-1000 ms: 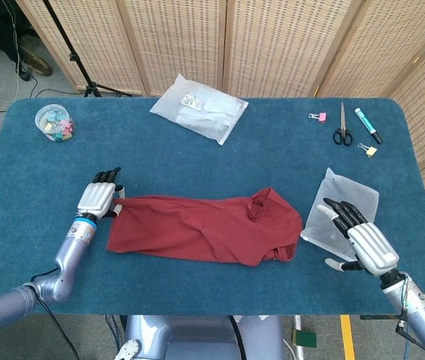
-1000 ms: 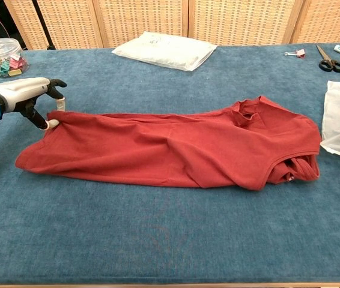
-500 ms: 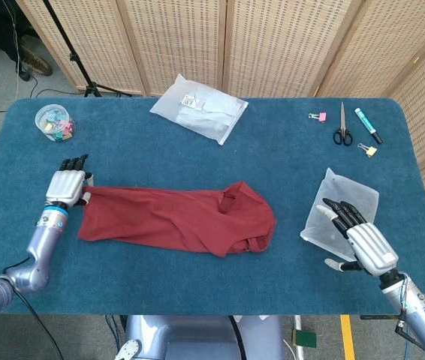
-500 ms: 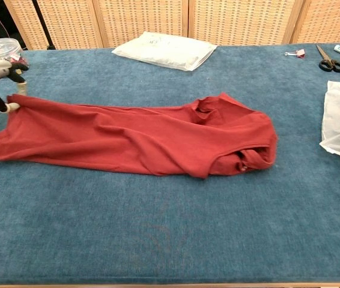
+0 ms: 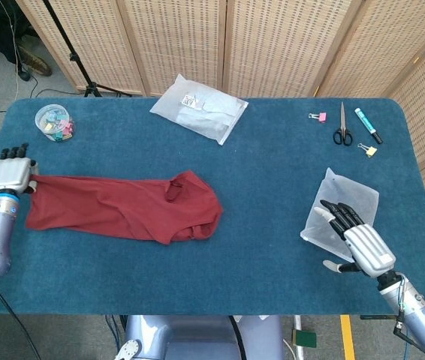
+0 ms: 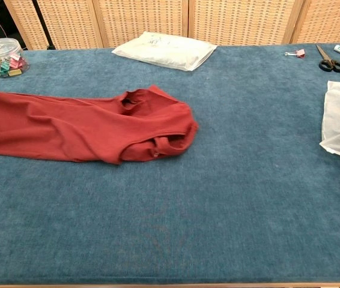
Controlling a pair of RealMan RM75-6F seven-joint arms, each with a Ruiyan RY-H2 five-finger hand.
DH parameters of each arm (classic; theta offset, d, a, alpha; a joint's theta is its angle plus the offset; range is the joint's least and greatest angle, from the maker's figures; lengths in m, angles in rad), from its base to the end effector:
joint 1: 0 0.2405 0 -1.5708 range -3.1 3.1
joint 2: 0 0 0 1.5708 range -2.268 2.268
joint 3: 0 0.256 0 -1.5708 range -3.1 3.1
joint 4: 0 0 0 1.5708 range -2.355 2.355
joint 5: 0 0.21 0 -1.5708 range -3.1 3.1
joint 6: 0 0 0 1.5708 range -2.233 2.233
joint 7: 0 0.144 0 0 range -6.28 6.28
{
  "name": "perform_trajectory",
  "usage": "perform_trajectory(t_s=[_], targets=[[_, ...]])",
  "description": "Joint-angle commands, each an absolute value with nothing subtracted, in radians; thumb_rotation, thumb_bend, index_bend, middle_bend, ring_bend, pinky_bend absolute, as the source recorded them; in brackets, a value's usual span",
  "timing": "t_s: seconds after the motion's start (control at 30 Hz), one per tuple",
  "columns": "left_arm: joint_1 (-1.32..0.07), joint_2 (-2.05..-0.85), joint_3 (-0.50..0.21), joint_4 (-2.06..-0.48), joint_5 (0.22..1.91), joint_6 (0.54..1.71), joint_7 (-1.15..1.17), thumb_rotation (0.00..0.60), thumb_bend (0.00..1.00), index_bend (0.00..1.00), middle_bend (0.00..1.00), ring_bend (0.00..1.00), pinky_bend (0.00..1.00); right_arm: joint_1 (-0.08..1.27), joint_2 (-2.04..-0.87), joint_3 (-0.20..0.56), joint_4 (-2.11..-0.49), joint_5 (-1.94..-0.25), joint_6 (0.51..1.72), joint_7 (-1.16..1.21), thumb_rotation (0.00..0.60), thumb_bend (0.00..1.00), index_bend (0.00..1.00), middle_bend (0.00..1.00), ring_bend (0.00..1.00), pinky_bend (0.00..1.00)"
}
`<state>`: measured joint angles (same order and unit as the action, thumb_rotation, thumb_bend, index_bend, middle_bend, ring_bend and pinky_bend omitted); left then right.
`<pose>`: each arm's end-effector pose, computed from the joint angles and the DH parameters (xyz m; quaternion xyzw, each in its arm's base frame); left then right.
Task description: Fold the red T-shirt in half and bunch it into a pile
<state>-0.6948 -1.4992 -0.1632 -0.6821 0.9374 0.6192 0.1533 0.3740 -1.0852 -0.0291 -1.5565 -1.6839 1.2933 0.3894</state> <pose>-0.3632 0.4247 0.1249 -0.6199 -0.4110 -0.1578 0.6496 -0.2634 -0.2433 0.1301 0.6885 -0.4294 0.4504 0.3724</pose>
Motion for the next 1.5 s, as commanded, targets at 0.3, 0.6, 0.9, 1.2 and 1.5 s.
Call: perform_trajectory(t_s=[0.3, 0.6, 0.9, 1.2, 1.5], targets=[[-0.729, -1.609, -0.161, -0.294, 1.055, 0.430, -0.053, 0.600, 0.55, 0.74, 0.00, 0.00, 0.00, 0.376, -1.088, -0.029, -1.560, -1.683, 1.286, 0.377, 0.600, 0.00, 0.00, 0.00, 0.00, 0.00], [-0.729, -1.630, -0.143, -0.276, 1.152, 0.449, -0.145, 0.600, 0.55, 0.74, 0.00, 0.00, 0.00, 0.376, -1.083, -0.028, -1.559, -1.682, 1.289, 0.388, 0.600, 0.00, 0.00, 0.00, 0.00, 0.00], [-0.709, -1.544, -0.138, -0.459, 1.246, 0.592, -0.300, 0.600, 0.55, 0.74, 0.00, 0.00, 0.00, 0.374, -1.076, -0.028, -1.559, -1.687, 1.298, 0.405, 0.600, 0.00, 0.00, 0.00, 0.00, 0.00], [-0.674, -1.340, -0.136, -0.896, 1.341, 0.797, -0.343, 0.600, 0.55, 0.74, 0.00, 0.00, 0.00, 0.370, -1.069, -0.029, -1.561, -1.694, 1.310, 0.416, 0.600, 0.00, 0.00, 0.00, 0.00, 0.00], [-0.687, -1.263, -0.167, -1.231, 1.299, 0.846, -0.143, 0.600, 0.55, 0.74, 0.00, 0.00, 0.00, 0.368, -1.063, -0.029, -1.562, -1.702, 1.321, 0.429, 0.600, 0.00, 0.00, 0.00, 0.00, 0.00]])
